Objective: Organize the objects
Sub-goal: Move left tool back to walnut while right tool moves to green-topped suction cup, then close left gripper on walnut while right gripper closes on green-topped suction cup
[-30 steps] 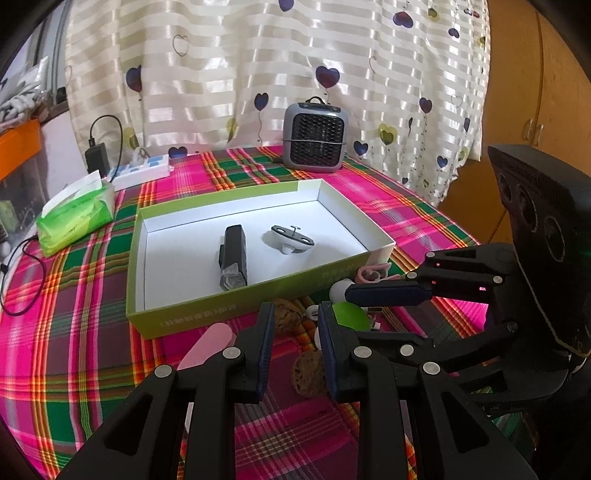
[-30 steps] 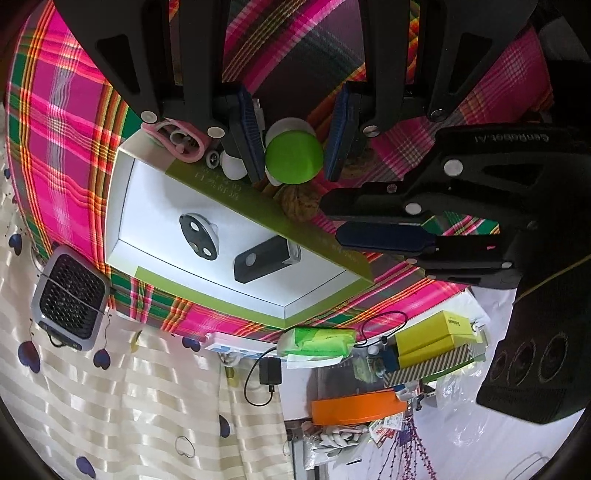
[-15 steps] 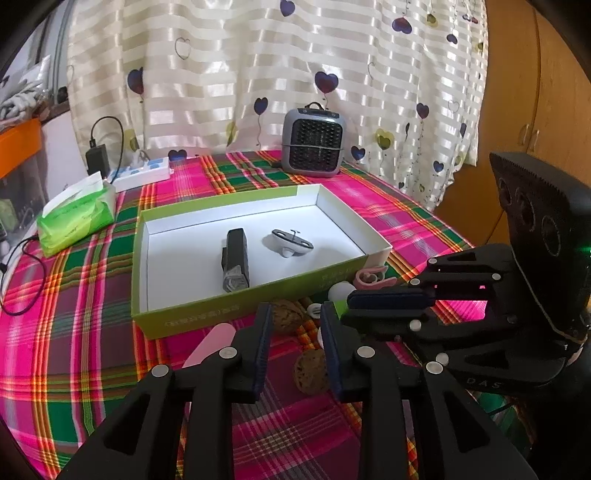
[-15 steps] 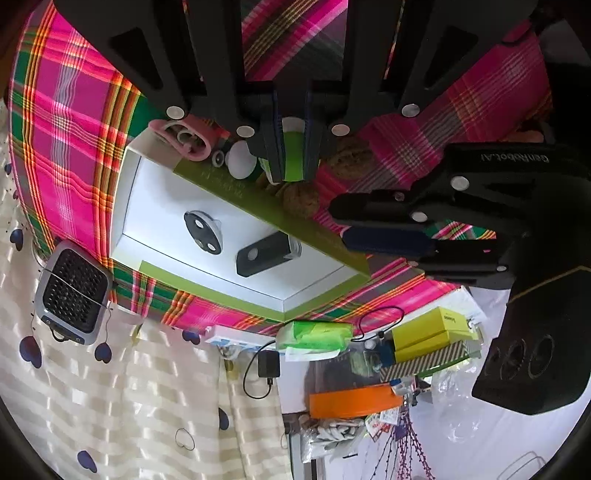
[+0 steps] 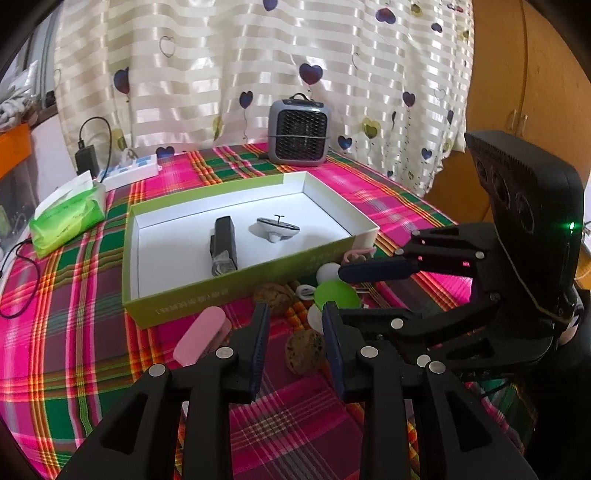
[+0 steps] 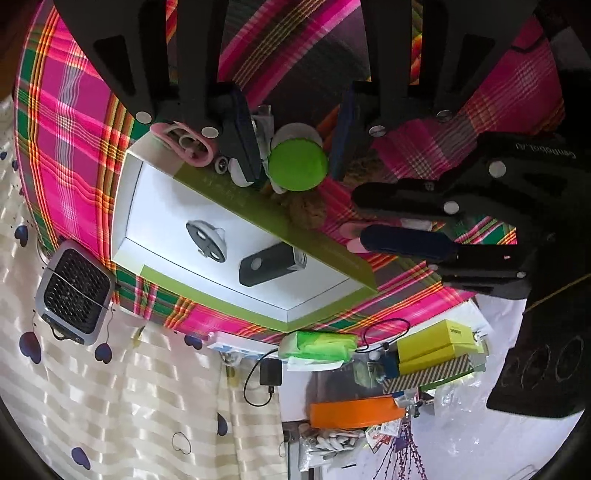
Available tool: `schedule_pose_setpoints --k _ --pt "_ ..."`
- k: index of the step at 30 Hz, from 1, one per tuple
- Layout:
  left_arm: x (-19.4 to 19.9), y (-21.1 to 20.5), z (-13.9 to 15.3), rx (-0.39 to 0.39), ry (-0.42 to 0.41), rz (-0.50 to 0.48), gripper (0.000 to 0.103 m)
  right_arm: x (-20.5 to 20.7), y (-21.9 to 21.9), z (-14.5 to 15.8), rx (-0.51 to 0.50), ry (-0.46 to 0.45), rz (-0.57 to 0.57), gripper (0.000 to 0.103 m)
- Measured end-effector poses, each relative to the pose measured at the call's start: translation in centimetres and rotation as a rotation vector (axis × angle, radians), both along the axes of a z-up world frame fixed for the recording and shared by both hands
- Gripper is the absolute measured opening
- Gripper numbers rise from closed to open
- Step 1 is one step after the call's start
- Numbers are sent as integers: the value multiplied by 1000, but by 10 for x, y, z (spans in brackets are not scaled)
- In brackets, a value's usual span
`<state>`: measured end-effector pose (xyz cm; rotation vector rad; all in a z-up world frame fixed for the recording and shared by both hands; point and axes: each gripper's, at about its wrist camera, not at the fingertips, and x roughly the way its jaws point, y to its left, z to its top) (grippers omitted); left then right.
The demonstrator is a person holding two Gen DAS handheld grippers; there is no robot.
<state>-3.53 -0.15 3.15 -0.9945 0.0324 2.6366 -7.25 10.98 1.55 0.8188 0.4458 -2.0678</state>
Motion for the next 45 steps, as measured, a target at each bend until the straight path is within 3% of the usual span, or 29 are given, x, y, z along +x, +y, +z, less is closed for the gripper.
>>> schedule_pose_setpoints --k 5,21,45 --pt "0 7 -3 -25 -10 -24 28 3 -2 -1 10 8 9 35" --pt "-9 17 -22 -100 -98 -43 31 3 -1 -1 7 0 5 35" --pt "-12 4 -22 -58 -115 14 27 9 -5 0 26 30 21 35"
